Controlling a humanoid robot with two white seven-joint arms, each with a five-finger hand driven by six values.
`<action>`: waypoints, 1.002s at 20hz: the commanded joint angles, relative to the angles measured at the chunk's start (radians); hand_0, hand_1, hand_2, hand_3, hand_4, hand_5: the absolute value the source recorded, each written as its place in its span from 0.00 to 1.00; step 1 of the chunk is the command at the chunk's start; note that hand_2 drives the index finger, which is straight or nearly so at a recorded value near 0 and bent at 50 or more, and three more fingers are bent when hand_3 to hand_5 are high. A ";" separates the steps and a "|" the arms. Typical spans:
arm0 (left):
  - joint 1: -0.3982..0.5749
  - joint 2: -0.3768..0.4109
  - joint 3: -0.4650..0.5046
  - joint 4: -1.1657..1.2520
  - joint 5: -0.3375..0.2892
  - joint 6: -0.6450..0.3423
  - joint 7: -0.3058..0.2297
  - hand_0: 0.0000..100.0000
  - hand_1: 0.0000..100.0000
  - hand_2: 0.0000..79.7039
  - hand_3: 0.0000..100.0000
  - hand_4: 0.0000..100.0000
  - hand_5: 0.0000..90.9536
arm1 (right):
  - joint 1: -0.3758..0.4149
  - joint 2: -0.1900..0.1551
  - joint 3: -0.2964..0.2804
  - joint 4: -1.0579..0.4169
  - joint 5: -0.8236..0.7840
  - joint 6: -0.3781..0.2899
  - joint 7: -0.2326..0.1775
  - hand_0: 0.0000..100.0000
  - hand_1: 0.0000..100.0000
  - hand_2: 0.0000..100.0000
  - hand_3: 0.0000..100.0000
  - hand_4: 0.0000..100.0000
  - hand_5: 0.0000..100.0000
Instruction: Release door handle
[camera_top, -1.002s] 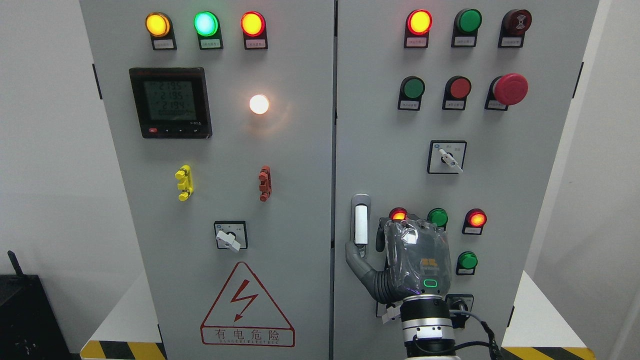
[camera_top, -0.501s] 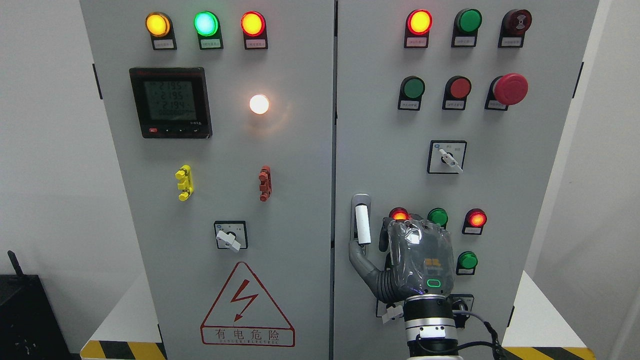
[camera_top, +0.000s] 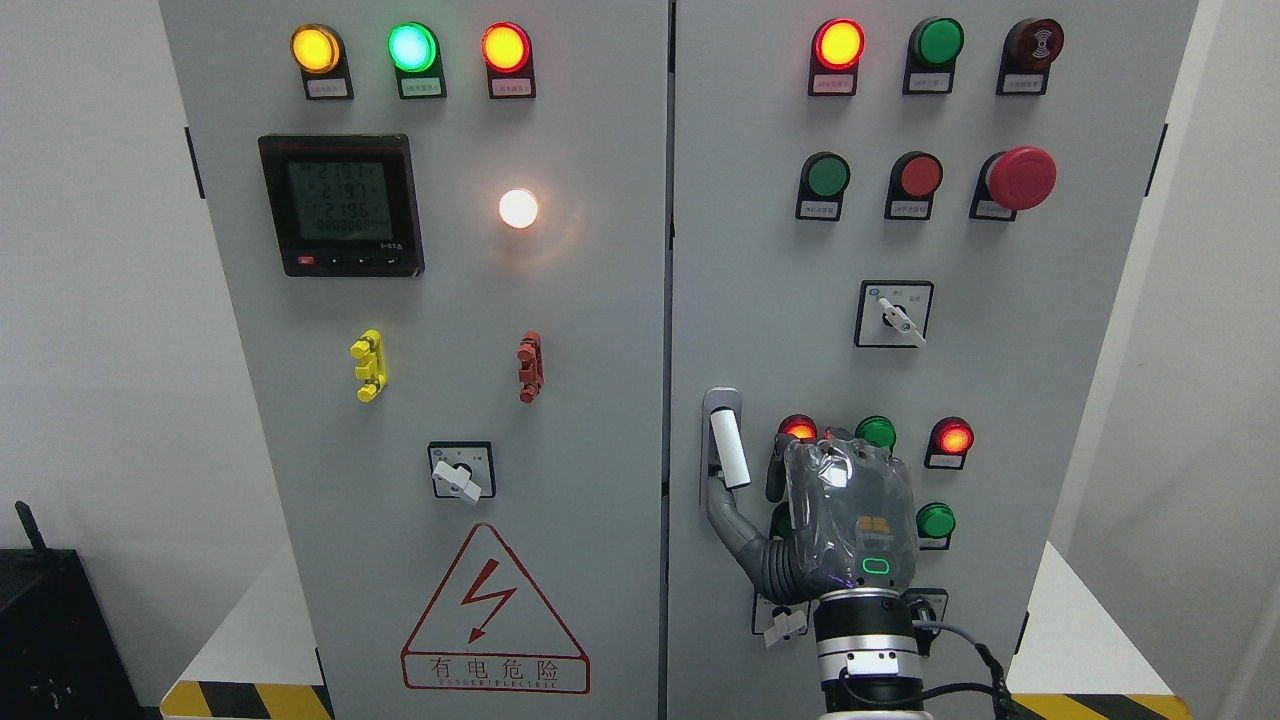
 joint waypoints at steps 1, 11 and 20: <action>0.000 0.000 0.000 0.000 0.000 -0.001 -0.001 0.00 0.00 0.06 0.11 0.00 0.00 | -0.001 0.000 -0.017 -0.005 0.000 -0.001 0.002 0.36 0.39 0.76 0.95 0.72 0.64; 0.000 0.000 0.000 0.000 0.000 0.001 -0.001 0.00 0.00 0.06 0.11 0.01 0.00 | 0.001 0.000 -0.017 -0.011 0.000 -0.002 0.002 0.38 0.42 0.76 0.95 0.72 0.65; 0.000 0.000 0.000 0.000 0.000 0.001 -0.001 0.00 0.00 0.06 0.10 0.00 0.00 | 0.002 0.000 -0.019 -0.012 -0.002 -0.003 -0.001 0.42 0.42 0.76 0.95 0.72 0.65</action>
